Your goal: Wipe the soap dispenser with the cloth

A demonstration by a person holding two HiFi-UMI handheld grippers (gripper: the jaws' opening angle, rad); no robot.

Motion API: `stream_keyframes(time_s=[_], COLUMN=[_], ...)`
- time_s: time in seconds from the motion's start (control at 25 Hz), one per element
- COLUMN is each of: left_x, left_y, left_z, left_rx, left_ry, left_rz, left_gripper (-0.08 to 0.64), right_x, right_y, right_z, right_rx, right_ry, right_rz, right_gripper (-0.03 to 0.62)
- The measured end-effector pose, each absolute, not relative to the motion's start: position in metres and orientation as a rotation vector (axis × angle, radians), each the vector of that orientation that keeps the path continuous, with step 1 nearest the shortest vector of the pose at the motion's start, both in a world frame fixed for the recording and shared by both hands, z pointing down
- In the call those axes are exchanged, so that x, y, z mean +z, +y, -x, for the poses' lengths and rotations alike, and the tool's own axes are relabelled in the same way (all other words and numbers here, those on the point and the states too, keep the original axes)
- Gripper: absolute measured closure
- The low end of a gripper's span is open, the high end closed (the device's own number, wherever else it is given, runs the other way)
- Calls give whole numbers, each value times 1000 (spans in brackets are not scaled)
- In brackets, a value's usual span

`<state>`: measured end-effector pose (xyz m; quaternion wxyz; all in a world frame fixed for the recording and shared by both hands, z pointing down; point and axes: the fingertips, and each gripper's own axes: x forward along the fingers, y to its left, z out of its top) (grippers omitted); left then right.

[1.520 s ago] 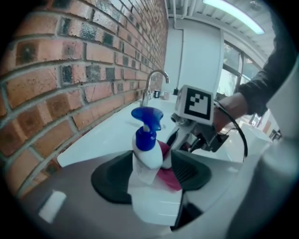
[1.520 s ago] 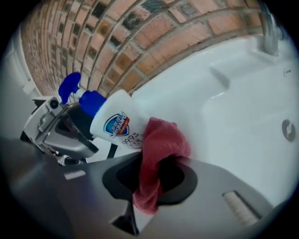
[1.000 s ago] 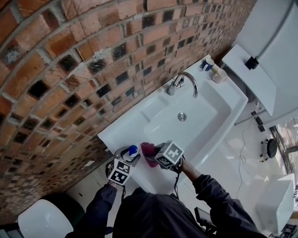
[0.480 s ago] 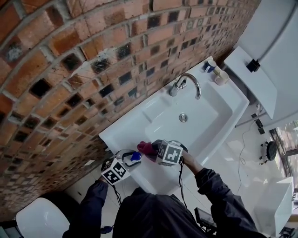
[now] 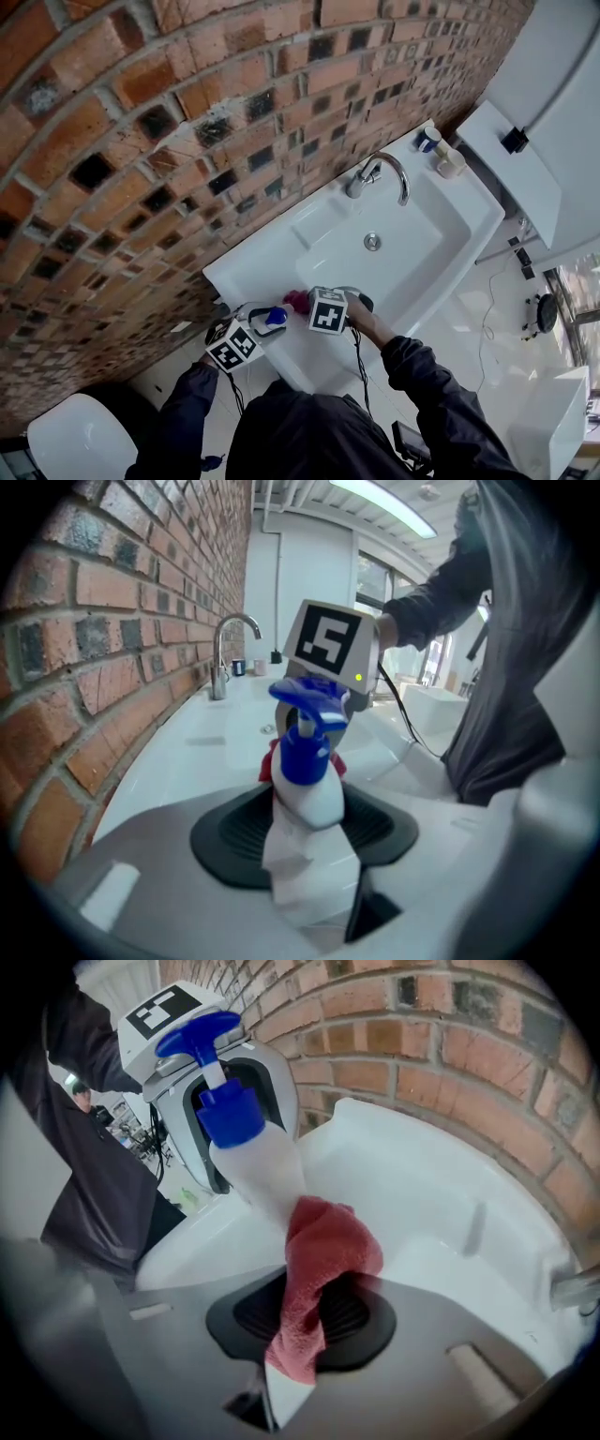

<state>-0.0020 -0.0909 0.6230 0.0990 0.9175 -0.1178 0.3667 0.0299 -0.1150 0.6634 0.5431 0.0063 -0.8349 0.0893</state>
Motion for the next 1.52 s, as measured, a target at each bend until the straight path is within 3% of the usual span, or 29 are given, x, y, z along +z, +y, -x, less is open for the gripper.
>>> stream_keyframes(time_s=[0.4, 0.64, 0.8, 1.12, 1.36, 1.52], left_x=[617, 622, 624, 624, 589, 579], left_y=[-85, -75, -86, -109, -100, -89], left_z=[32, 33, 29, 34, 36, 16], left_rx=[1045, 967, 969, 962, 695, 654], left_ry=[-787, -938, -948, -932, -921, -808], left_rz=[-2486, -2277, -2295, -2327, -2411, -2494], left_gripper=[341, 451, 512, 477, 456, 445], right_x=[600, 604, 603, 603, 579, 564], right_y=[-128, -109, -95, -63, -87, -100], right_z=[-8, -17, -26, -27, -38, -25], right_rx=[-179, -220, -140, 189, 694, 772], right_ry=[-2068, -2022, -2038, -2189, -2345, -2388], right_rz=[104, 164, 133, -63, -232, -221], right_gripper=[523, 523, 523, 523, 523, 523])
